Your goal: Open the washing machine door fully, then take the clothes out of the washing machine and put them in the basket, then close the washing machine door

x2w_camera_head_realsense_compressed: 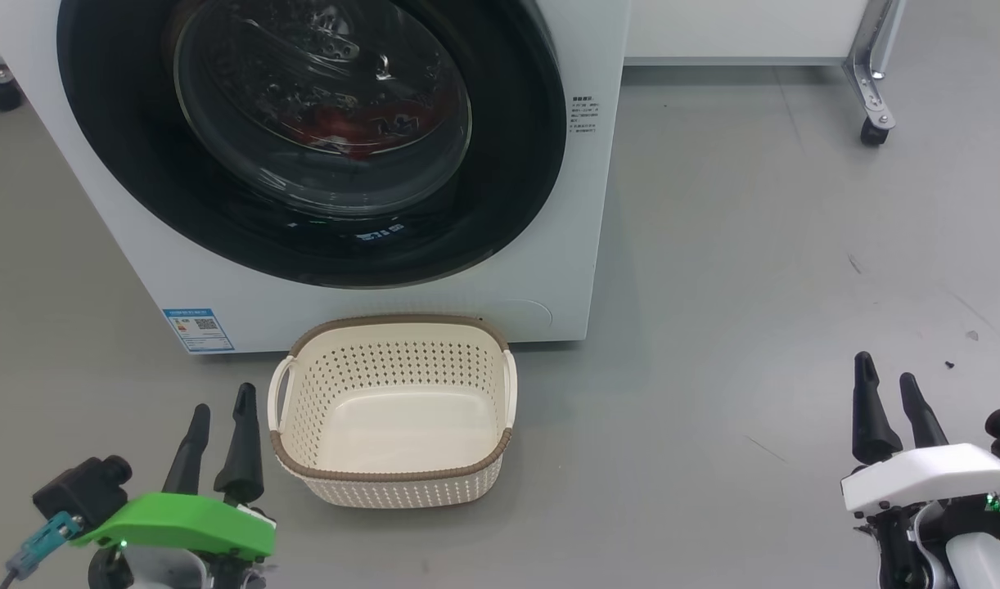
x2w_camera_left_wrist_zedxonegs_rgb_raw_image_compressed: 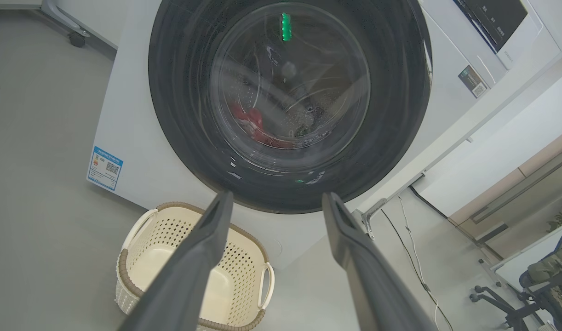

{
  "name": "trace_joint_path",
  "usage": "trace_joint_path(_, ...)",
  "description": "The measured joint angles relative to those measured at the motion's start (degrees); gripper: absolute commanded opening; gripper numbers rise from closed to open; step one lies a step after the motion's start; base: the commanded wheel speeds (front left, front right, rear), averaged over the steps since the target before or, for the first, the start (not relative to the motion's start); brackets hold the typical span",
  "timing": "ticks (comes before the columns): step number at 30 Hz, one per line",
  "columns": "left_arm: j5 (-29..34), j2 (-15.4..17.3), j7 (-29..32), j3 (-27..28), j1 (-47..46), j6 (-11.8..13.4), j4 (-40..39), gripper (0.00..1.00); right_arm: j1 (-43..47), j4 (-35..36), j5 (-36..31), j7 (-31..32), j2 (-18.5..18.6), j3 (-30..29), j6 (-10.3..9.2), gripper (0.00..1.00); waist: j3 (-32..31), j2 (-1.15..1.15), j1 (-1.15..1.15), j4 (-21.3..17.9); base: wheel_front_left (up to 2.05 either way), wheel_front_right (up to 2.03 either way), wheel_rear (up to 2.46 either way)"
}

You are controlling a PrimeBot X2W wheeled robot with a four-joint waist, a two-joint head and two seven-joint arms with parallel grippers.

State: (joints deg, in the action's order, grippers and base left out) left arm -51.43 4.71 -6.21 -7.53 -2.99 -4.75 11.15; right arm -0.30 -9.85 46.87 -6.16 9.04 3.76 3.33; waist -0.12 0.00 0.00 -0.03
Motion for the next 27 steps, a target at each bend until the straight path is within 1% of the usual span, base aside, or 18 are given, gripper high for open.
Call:
trace_joint_path(3,3.35,0.01,-0.97,-0.97,0.03,0.52,-0.11,1.00,0.74,0.24,-2.70,-0.75,-0.02,0.67,-0.53,1.00,-0.06,0.00,0.00,-0.02,0.00,0.00,0.00)
trace_joint_path(6,6.57,0.05,-1.38,-2.21,0.09,1.00,0.03,1.00,1.15,0.26,-5.60,-1.32,-0.01,1.58,-0.58,1.00,-0.10,0.00,0.00,-0.04,0.00,0.00,0.00)
trace_joint_path(7,7.58,0.08,-1.68,-2.50,0.10,1.27,0.15,1.00,1.15,0.30,-6.48,-1.41,-0.01,2.00,-0.99,1.00,-0.12,0.00,0.00,-0.05,0.00,0.00,0.00)
trace_joint_path(11,11.16,0.02,-2.44,-3.86,0.20,2.02,0.71,1.00,1.85,0.27,-9.85,-2.33,-0.03,2.99,-1.51,1.00,-0.18,0.00,0.00,-0.08,0.00,0.00,0.00)
trace_joint_path(15,14.23,-0.03,-3.05,-4.72,0.62,2.71,1.37,1.00,2.16,0.26,-13.01,-3.14,-0.12,3.81,-1.99,1.00,-0.25,0.00,0.00,-0.10,0.00,0.00,0.00)
trace_joint_path(19,16.19,-0.16,-3.58,-5.65,0.66,2.97,1.59,1.00,2.22,0.26,-15.48,-3.67,-0.23,4.21,-2.16,1.00,-0.31,0.00,0.00,-0.12,0.00,0.00,0.00)
trace_joint_path(24,20.00,-0.21,-4.86,-6.73,0.67,3.45,2.22,1.00,2.65,0.27,-19.40,-4.69,-0.30,5.02,-2.91,1.00,-0.41,0.00,0.00,-0.16,0.00,0.00,0.00)
trace_joint_path(27,22.47,-0.25,-5.30,-7.53,0.67,3.48,2.90,1.00,3.26,0.18,-21.82,-5.30,-0.31,5.82,-3.00,1.00,-0.48,0.00,0.00,-0.18,0.00,0.00,0.00)
